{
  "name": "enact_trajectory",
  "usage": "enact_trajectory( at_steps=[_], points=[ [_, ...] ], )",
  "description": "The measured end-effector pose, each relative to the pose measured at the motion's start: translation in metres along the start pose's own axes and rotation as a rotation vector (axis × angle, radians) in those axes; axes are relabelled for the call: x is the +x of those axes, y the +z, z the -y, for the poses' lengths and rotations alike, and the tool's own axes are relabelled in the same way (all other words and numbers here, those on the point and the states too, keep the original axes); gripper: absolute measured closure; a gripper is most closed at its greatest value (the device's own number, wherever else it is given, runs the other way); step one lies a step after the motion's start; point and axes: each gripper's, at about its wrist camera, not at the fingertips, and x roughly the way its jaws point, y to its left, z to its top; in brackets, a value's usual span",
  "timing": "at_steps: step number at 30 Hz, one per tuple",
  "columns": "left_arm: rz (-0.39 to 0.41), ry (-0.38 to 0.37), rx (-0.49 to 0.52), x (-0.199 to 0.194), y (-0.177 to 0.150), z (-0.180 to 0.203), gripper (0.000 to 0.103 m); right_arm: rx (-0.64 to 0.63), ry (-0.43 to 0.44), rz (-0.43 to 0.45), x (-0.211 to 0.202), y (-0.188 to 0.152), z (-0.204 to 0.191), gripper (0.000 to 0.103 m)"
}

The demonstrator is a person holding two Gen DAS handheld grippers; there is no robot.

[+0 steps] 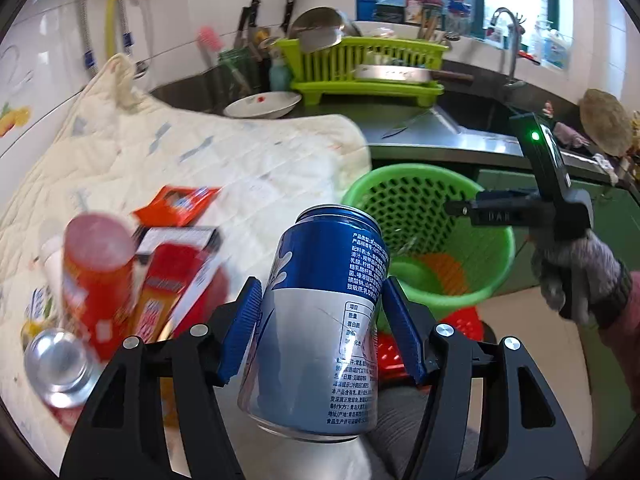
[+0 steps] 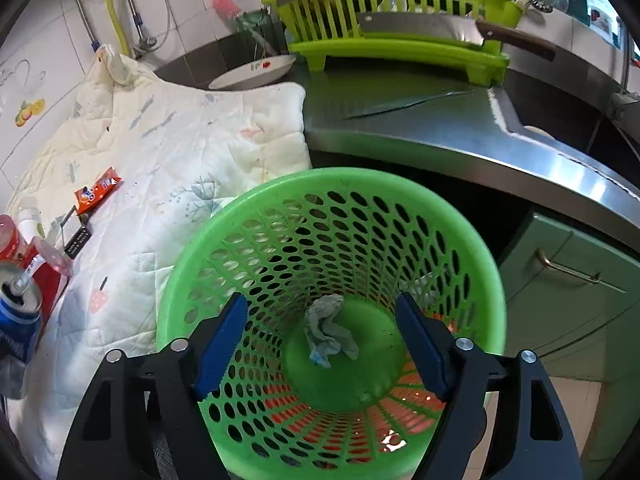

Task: Collect trash
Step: 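Carry the paper over the green basket and open the right gripper while the left gripper grasps the blue-white can, then move the blue-white can over the green basket and release it with the left gripper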

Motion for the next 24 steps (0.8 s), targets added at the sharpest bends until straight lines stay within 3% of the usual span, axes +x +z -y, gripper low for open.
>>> enact_trajectory(
  at_steps=[11, 18, 24],
  points=[
    [-0.036, -0.131, 0.01, 0.072, 0.06, 0.062, 0.041, 0.028, 0.012, 0.079, -0.053, -0.016, 0.027, 0.021],
    [-0.125, -0.142, -0.003, 0.135, 0.076, 0.09, 0.041, 0.037, 0.002, 0.082, -0.054, -0.027, 0.043, 0.02],
    [-0.206, -0.097, 0.016, 0.182, 0.071, 0.107, 0.04, 0.053, 0.002, 0.056, -0.045, -0.035, 0.055, 0.02]
  ],
)
